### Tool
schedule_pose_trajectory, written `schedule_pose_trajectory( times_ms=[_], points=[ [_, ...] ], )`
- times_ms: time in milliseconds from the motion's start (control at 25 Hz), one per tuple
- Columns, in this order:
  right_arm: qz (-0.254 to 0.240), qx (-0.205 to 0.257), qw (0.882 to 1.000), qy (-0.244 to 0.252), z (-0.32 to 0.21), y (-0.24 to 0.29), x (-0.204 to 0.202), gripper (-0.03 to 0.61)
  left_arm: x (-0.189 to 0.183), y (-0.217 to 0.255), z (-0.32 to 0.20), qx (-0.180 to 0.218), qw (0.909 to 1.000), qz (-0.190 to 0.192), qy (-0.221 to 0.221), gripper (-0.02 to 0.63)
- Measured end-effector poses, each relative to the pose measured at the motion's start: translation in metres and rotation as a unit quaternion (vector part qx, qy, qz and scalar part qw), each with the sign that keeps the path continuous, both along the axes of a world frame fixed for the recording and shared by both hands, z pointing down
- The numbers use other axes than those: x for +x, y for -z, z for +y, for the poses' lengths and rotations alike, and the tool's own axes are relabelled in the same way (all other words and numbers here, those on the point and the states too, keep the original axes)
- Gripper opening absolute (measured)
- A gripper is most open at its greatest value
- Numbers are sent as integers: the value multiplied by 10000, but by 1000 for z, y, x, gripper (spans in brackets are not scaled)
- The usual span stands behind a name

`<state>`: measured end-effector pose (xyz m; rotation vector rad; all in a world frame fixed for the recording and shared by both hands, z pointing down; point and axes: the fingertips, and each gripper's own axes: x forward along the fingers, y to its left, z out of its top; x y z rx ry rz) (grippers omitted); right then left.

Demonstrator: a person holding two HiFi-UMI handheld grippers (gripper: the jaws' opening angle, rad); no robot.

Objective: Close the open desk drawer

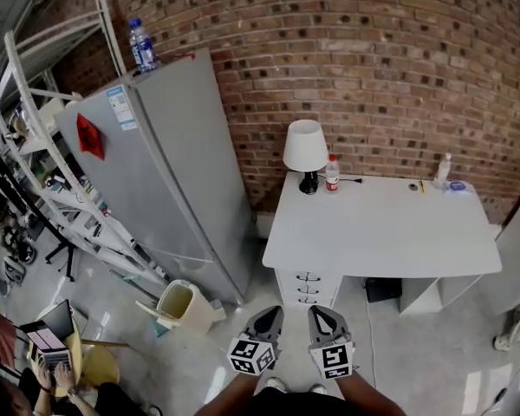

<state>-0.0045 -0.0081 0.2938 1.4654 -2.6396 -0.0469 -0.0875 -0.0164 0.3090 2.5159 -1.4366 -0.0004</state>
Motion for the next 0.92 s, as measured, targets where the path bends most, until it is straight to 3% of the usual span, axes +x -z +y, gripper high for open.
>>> schedule_pose_trajectory(
  times_ms=[360, 920],
  points=[
    [-236, 279, 9992, 129, 10, 24, 22, 29, 21, 19, 21, 330, 9989, -297, 157, 8],
    [-200, 284, 9993, 140, 24, 20, 39, 29, 36, 15, 32, 355, 9981, -452, 225, 8]
  ],
)
